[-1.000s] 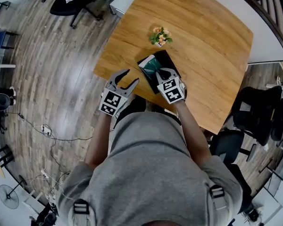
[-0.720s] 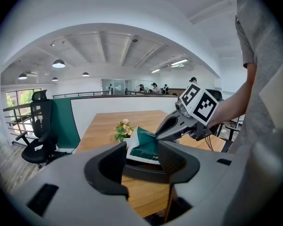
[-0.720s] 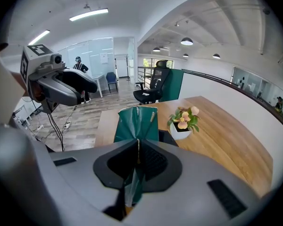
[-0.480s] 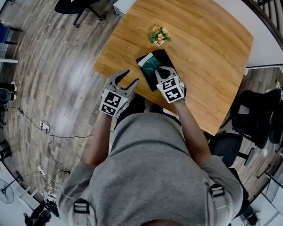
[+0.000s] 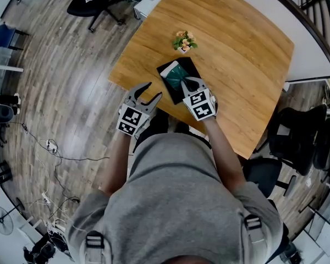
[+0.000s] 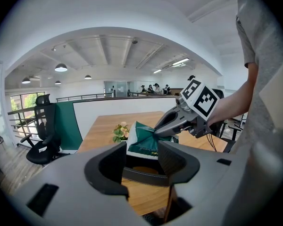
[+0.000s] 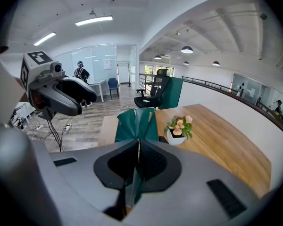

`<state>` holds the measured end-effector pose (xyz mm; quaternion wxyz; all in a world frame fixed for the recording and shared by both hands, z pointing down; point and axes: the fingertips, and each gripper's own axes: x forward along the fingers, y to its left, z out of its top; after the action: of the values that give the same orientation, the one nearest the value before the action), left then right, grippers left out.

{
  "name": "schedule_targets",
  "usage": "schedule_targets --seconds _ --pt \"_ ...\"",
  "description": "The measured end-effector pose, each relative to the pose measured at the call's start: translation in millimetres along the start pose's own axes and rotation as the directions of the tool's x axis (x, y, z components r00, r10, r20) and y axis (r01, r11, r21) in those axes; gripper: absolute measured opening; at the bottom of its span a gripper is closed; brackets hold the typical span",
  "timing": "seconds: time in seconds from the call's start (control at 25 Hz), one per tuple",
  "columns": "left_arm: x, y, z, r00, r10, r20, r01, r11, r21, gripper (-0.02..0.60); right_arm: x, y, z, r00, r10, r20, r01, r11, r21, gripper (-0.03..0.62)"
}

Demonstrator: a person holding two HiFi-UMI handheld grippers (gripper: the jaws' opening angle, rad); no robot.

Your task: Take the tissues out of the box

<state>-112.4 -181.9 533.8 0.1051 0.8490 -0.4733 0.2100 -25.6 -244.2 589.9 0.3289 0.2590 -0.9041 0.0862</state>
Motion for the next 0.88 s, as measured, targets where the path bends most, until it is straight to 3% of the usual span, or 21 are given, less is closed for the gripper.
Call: schedule_targets --seconds 0.88 --pt "-11.2 -68.7 1.0 0.999 0.045 -0.013 -0.045 0.999 0.006 0.219 -44.2 6.2 -25.4 0.999 0.031 0.04 -0.027 0.995 -0.094 0.01"
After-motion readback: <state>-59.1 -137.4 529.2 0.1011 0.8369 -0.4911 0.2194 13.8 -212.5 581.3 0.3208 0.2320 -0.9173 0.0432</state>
